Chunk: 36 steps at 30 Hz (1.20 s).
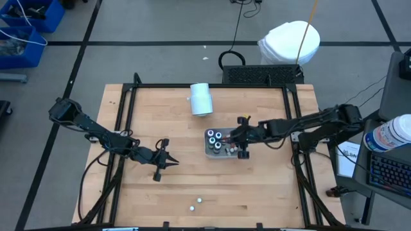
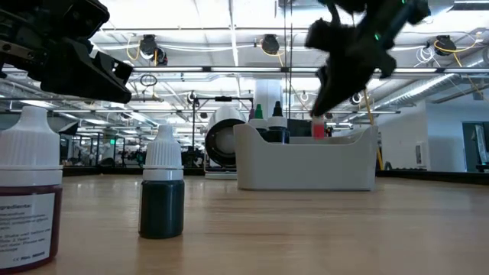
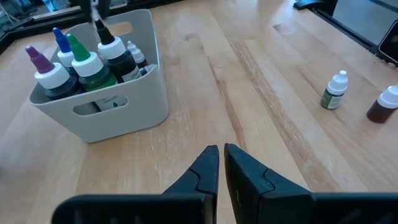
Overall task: Pick & Place food coloring
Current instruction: Put the orange food coloring bottle into the gray bin
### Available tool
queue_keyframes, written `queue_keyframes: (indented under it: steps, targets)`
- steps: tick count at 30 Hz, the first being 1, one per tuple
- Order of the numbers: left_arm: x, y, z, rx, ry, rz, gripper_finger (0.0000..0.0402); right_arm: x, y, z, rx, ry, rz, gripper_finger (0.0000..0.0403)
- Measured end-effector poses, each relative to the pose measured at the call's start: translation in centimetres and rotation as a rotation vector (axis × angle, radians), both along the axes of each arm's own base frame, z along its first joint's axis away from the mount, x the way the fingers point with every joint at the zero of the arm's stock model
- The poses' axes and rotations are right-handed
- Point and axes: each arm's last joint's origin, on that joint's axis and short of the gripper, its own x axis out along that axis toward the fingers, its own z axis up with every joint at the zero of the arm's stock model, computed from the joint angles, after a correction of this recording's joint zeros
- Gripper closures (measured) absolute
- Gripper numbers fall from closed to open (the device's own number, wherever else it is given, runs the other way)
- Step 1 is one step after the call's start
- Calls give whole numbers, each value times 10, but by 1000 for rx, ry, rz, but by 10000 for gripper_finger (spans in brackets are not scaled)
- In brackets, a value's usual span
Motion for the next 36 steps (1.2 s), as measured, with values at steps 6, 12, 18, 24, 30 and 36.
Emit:
queue_keyframes:
  steps: [6,12,18,24,30,36]
  targets:
    - [0,0,0,4,-1,-2,366,-9,-20,-31,40,-25,-28,353]
    - [0,0,0,38,-9,-4,366,-12,-27,-37,17,-20,-26,353]
    - [1,2,1,82,-24,47,366,-12,-31,-36,9,-23,-28,353]
    - [2,3,4,62,-60,89,366,-11,-31,-35,32,-49,-56,353]
    - [3,2,7,-1,-92,109,366,-10,-29,-35,94,-58,-51,353]
    - [3,2,8,-11,-96,112,366,-10,-29,-35,98,-58,-53,353]
